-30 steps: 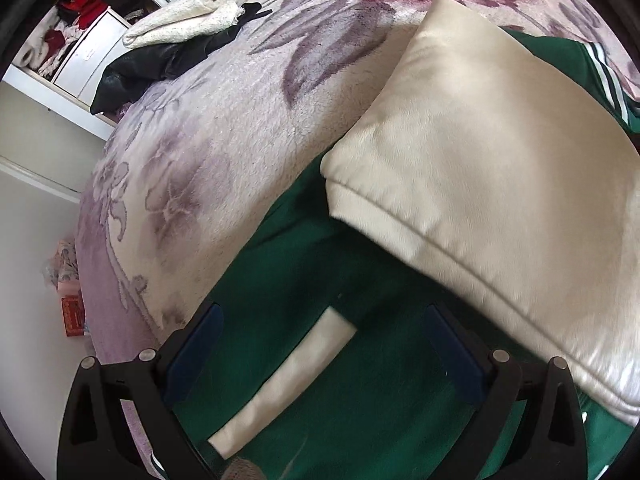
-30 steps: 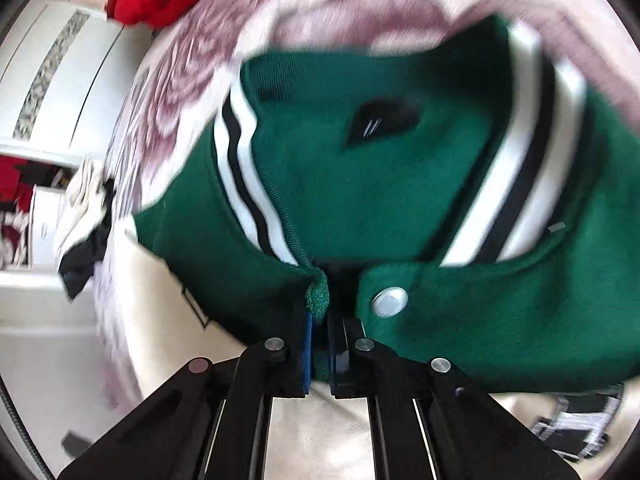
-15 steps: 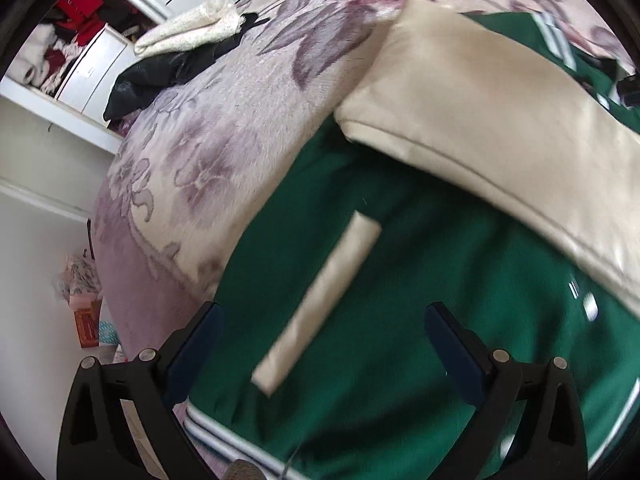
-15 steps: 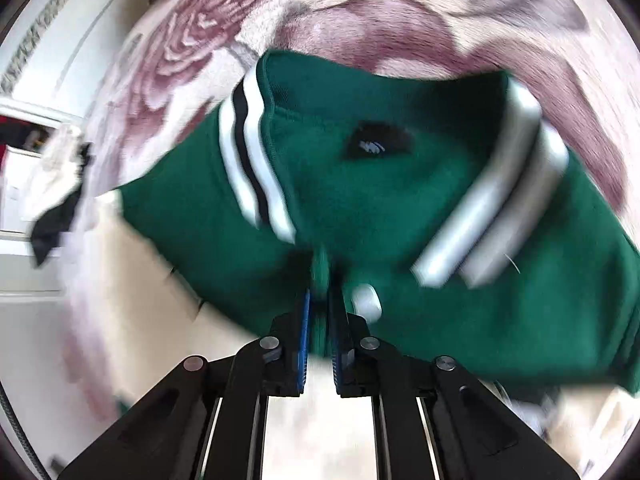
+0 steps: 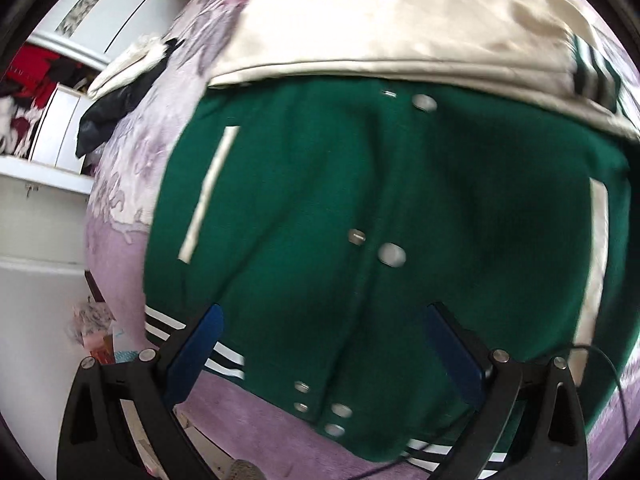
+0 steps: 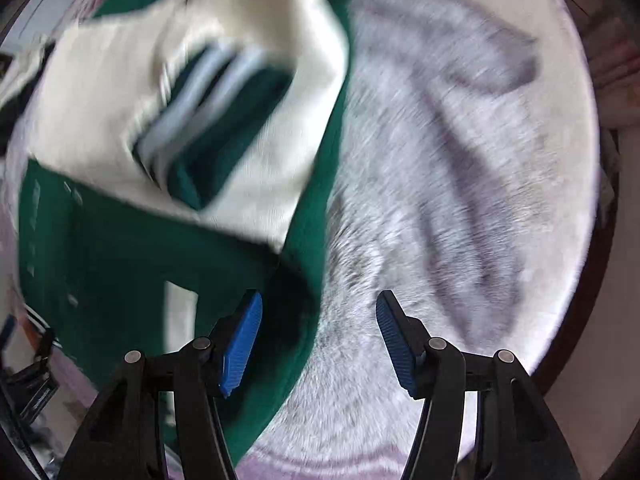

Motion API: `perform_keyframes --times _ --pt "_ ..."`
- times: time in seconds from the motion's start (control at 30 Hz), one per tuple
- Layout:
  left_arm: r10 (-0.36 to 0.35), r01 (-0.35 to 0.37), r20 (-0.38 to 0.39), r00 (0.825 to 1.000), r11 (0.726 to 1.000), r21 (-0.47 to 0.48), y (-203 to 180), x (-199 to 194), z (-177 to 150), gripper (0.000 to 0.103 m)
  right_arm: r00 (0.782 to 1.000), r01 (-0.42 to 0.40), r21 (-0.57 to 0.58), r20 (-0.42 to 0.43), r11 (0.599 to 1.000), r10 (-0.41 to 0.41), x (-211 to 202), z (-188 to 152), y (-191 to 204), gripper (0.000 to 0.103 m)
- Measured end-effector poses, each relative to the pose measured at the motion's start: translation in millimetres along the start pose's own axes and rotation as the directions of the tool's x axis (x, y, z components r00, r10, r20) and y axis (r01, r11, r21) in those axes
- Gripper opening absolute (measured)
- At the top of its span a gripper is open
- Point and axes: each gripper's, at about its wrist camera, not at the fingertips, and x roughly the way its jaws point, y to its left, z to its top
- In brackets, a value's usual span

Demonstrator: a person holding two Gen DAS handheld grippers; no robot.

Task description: Fold large clothes

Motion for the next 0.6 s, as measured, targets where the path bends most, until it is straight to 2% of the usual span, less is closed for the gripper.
perform_keyframes --times 0.03,0.07,0.1,0.17,0.23,0.27,0.33,0.43,0.6 --pt "0.007 -0.007 0.003 1.0 1.0 0.01 -5 -2 -2 0.103 0.998 0.044 -0.017 0.039 0.999 -0.043 10 1 3 0.044" --pt "0.014 -0.015 0.008 1.0 1.0 0.018 -6 -4 -5 0.103 0.993 0.088 -0.015 0.077 0.996 -0.086 13 3 2 0.04" --pt "0.023 -0.024 0.017 1.0 0.999 0.025 -8 -8 -8 0.103 0.986 0.112 0.032 0.119 0.993 -0.115 17 7 -7 0.041" --pt "0.038 -0.039 0.025 0.999 0.999 0.038 -10 -14 -14 0.103 0.994 -0.023 0.174 0.107 0.984 0.004 24 10 -34 0.041" --pt "0.031 -0.032 0.024 0.999 0.998 0.052 -11 -23 -21 0.103 0.994 -0.035 0.161 0.103 0.986 0.018 18 6 -35 0.043" --pt "0.022 -0.024 0.027 0.999 0.998 0.065 -13 -31 -26 0.103 0.997 -0.038 0.148 0.073 0.988 0.027 12 -1 -35 0.045" --pt "0.003 -0.007 0.043 0.999 0.995 0.097 -23 -49 -35 0.103 0.997 -0.082 0.163 0.019 0.983 0.08 -3 -29 -54 0.059" --pt "-0.047 0.037 0.06 0.997 0.987 0.157 -43 -78 -51 0.103 0.992 -0.111 0.193 -0.037 0.975 0.12 -27 -75 -78 0.059" --pt "-0.156 0.139 0.048 0.987 0.958 0.249 -94 -103 -74 0.103 0.992 -0.062 0.293 -0.087 0.954 0.091 -61 -170 -137 0.062"
